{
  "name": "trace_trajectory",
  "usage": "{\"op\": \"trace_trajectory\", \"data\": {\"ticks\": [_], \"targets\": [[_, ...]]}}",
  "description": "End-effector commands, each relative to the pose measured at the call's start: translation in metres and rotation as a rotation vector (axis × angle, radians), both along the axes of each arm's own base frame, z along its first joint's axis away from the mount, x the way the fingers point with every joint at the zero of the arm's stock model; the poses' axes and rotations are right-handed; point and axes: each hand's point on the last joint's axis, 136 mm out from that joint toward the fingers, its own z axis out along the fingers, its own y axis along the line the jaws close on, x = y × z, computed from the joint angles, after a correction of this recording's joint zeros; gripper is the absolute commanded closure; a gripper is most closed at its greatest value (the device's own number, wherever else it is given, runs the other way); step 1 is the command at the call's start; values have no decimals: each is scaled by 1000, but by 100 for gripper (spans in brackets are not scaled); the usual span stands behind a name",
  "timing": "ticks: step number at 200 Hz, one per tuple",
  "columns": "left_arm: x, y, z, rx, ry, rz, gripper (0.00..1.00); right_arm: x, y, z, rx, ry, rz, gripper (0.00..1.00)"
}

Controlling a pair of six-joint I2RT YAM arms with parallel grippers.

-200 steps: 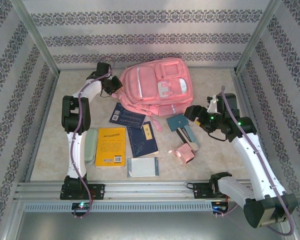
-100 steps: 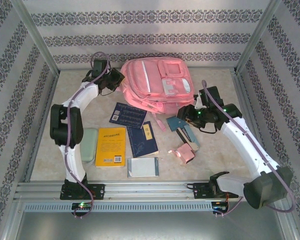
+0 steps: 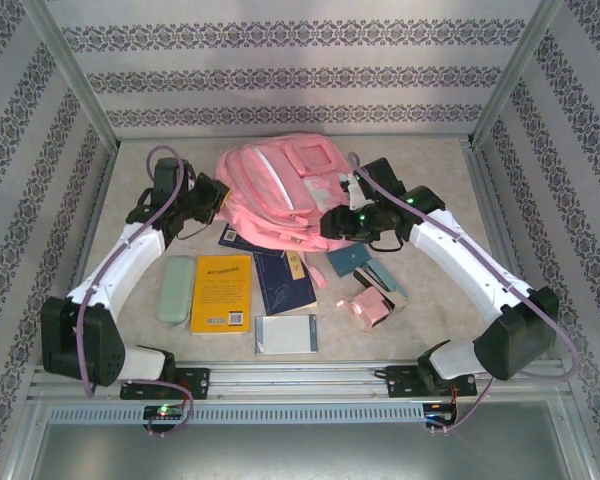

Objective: Pack the student bag

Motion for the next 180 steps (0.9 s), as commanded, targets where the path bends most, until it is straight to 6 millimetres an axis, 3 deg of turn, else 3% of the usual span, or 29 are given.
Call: {"op": "trace_trajectory", "data": {"ticks": [1,46,69,87,115,129,142,180], "targets": [[-26,-23,9,-40,-37,-143,100,13,16,3,-10,-28,49,38],[-31,-31,13,29,-69,-264,100,45,60,4,93,13,98,36],[-24,-31,14,50,-69,-280,100,63,46,-5,3,29,46,34],[-14,-33,19,-6,-78,-259,100,71,22,-11,7,62,-40,34],[5,-32,23,-100,-79,-186,100,71,-26,-20,6,89,-169,33],[12,-31,22,-114,-87,-170,100,66,-38,-22,36,101,-193,33],[18,-29,17,-101,-78,-174,100,61,-37,-22,77,110,-179,33],[27,-34,6,-70,-81,-235,100,54,3,-25,160,148,-71,35]]}}
